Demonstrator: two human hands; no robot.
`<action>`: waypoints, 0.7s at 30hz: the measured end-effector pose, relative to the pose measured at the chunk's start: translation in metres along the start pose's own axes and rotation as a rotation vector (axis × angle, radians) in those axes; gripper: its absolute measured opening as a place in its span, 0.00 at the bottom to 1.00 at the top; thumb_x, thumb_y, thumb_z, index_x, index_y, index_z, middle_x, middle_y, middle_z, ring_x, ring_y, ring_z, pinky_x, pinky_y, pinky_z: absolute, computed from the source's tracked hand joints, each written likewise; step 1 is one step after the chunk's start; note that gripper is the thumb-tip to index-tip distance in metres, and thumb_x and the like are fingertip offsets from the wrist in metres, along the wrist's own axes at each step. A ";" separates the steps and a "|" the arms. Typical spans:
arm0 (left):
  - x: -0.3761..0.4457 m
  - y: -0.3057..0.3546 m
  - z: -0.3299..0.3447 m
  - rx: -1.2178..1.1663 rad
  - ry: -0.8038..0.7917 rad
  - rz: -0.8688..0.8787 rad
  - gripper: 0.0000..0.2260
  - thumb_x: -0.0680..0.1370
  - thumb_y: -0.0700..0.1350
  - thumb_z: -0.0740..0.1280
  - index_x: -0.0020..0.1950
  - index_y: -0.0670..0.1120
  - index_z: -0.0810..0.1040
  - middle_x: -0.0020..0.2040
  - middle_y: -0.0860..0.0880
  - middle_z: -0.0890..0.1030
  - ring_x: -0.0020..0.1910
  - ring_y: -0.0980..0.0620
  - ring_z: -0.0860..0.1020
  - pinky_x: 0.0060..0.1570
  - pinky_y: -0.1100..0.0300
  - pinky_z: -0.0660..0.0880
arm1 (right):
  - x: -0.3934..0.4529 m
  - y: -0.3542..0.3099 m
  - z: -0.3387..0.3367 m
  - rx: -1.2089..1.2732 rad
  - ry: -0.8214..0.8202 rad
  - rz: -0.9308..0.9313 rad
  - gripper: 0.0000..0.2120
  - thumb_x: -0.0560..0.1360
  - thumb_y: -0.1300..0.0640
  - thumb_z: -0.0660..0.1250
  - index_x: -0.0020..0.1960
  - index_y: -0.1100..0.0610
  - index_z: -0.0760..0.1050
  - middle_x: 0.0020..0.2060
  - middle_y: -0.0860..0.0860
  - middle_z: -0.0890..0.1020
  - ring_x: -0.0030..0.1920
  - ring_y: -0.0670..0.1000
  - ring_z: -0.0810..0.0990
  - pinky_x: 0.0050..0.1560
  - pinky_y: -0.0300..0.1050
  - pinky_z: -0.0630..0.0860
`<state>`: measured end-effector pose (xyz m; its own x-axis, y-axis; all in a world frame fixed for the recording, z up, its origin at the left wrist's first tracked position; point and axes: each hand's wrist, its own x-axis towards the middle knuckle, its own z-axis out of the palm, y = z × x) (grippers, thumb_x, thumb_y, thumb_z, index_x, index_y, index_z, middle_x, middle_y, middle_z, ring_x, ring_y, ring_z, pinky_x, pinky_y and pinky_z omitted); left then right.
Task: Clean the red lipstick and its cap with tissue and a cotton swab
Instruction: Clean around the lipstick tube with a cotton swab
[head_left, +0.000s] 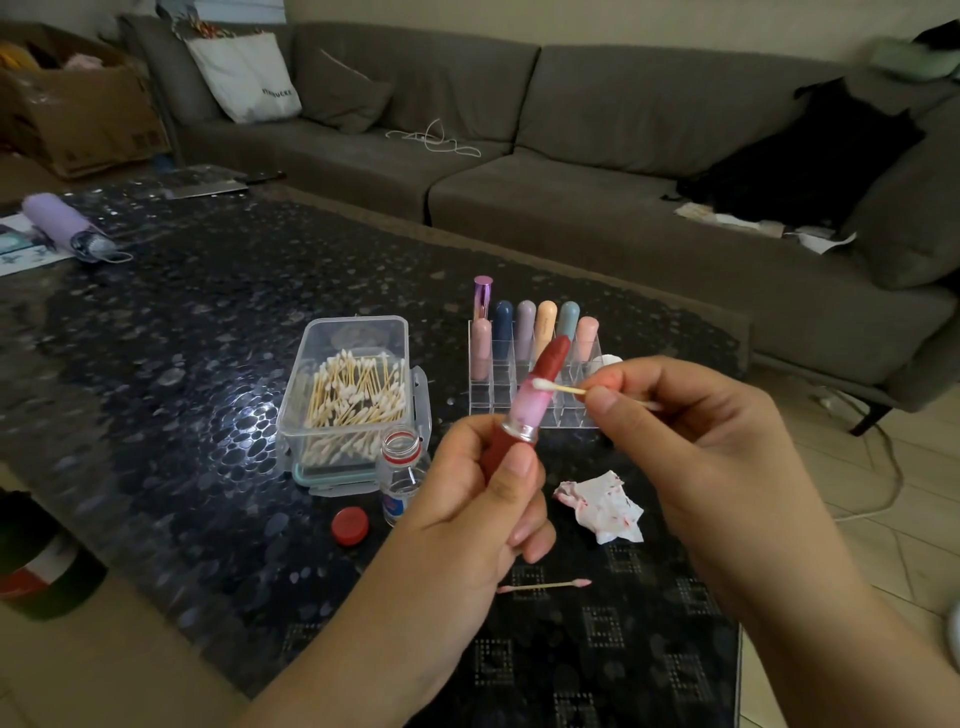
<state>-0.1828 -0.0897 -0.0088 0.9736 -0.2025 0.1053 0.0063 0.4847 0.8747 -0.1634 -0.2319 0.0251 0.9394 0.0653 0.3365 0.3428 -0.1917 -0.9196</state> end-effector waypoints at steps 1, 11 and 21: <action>0.000 0.000 0.000 -0.014 0.001 0.000 0.05 0.71 0.48 0.62 0.39 0.52 0.77 0.29 0.54 0.68 0.27 0.57 0.64 0.29 0.64 0.69 | 0.000 0.000 0.000 0.010 0.002 0.006 0.04 0.68 0.52 0.69 0.39 0.51 0.82 0.32 0.62 0.77 0.32 0.52 0.71 0.33 0.40 0.70; -0.002 0.003 0.000 -0.106 -0.035 -0.014 0.08 0.72 0.46 0.60 0.45 0.42 0.73 0.29 0.51 0.70 0.26 0.55 0.65 0.28 0.64 0.66 | 0.000 0.000 0.000 0.053 0.004 0.031 0.05 0.67 0.53 0.68 0.38 0.52 0.82 0.28 0.53 0.75 0.31 0.51 0.70 0.31 0.40 0.70; -0.002 -0.001 -0.002 -0.037 -0.047 -0.008 0.13 0.73 0.49 0.58 0.42 0.48 0.81 0.31 0.51 0.73 0.29 0.55 0.69 0.31 0.63 0.69 | 0.001 -0.001 -0.004 0.034 0.015 0.009 0.03 0.67 0.52 0.70 0.36 0.51 0.81 0.26 0.47 0.75 0.29 0.45 0.69 0.30 0.32 0.68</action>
<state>-0.1840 -0.0876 -0.0106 0.9616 -0.2462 0.1216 0.0230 0.5135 0.8578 -0.1631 -0.2360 0.0268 0.9422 0.0490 0.3314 0.3349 -0.1588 -0.9288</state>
